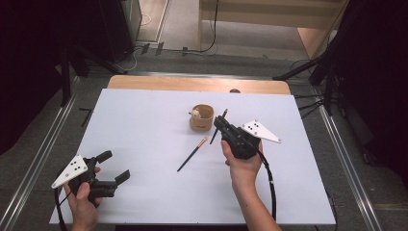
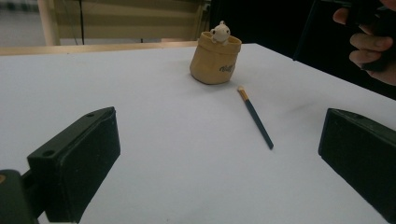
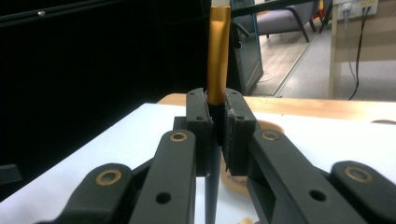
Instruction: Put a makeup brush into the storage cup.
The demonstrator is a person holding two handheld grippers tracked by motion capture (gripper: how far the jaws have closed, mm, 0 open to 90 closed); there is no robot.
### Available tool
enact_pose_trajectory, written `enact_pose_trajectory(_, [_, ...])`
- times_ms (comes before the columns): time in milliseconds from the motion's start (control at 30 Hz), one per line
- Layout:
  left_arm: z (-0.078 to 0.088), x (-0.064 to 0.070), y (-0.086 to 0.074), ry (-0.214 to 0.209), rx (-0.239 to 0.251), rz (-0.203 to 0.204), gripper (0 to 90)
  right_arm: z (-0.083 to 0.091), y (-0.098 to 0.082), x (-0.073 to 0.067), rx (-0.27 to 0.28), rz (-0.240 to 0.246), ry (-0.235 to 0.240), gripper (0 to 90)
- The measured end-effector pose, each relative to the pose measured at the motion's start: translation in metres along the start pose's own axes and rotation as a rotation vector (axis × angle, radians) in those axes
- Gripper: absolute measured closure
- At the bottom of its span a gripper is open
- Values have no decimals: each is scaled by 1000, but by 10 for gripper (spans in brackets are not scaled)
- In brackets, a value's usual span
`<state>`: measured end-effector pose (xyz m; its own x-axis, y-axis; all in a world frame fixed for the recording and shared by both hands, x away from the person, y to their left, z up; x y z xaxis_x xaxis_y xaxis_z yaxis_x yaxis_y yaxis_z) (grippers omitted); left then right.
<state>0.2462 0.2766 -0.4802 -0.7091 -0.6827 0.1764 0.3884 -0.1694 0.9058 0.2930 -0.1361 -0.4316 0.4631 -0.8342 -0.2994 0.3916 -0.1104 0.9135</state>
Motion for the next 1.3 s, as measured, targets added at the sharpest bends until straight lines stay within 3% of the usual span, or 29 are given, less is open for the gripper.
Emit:
enact_pose_trajectory(233, [1,-1,1,-8,8,-1,0,-10,9,7,47,39,-21,845])
enact_pose_trajectory(500, [0,-1,0,-13,5,1,0,-22,19,14,49,60,-36,845])
enact_pose_trajectory(667, [-1,-1,0,-17,0,3,0,-28,26,20,61,47,-46,845])
enact_pose_trajectory(1000, [-1,0,0,-22,1,2,0,-46,39,25,76,91,-54,845])
enact_pose_trajectory(1167, [-1,0,1,-26,2,3,0,-53,40,27,82,94,-54,845])
enact_pose_trajectory(1300, [-1,0,0,-27,0,3,0,-66,35,28,84,133,-63,844])
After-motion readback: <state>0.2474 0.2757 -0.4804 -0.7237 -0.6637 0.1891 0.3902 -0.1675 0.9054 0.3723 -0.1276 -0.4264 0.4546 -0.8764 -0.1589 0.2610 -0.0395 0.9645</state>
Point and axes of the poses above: each handheld gripper's, and its own axes: z roughly backward along the jaws, y roughly out of its top, x roughly to its right, the point moved 2 cm from there along -z, roughly forward along the jaws, and after that the axes turned 7 degrees about -x, right-handed, at the moved point
